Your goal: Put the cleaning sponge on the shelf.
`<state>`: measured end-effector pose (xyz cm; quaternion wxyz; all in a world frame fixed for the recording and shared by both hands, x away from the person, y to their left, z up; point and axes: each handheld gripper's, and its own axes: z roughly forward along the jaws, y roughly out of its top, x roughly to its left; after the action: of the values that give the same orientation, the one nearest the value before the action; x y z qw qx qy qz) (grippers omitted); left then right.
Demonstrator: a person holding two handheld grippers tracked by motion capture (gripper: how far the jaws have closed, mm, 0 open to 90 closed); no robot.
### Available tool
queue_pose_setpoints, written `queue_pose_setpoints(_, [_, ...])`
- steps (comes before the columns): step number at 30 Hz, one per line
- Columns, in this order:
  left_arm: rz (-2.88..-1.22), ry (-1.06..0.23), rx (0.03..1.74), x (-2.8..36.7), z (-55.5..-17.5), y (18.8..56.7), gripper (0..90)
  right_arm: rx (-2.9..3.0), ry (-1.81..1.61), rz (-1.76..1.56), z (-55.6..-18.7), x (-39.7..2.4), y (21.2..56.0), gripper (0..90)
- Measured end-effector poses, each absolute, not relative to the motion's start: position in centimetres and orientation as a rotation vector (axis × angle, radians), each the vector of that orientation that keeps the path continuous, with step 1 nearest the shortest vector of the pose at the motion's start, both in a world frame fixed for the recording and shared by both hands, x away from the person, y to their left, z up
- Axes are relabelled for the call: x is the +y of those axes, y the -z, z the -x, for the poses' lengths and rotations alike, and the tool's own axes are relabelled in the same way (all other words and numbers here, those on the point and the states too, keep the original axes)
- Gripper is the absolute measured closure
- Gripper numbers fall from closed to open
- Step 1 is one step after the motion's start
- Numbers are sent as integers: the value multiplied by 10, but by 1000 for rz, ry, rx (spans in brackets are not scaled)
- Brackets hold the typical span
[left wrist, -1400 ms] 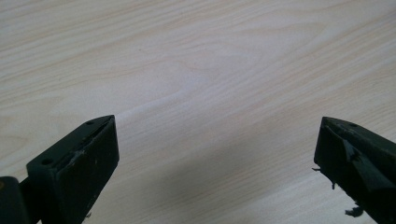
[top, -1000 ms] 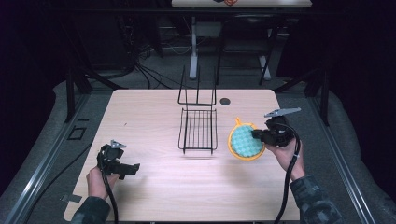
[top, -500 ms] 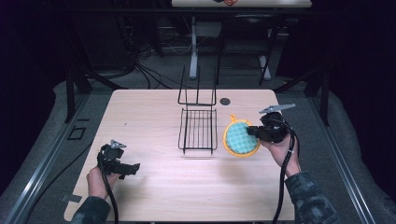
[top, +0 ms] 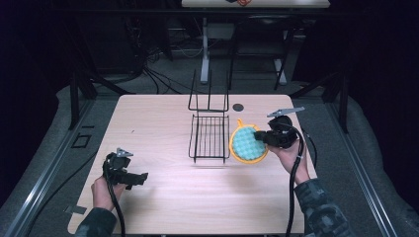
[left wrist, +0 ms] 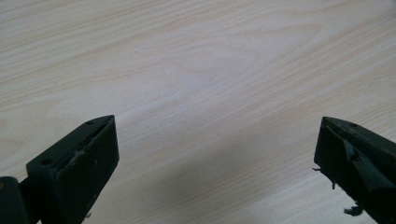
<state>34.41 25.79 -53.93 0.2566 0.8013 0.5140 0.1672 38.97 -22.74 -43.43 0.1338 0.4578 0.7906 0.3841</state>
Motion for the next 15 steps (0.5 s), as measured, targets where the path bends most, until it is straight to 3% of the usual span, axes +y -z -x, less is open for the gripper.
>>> queue_pose_setpoints(15, [-2173, -459, 1386, 257, -344, 538, 0, 2307, -1131, -1315, -397, -210, 438, 874])
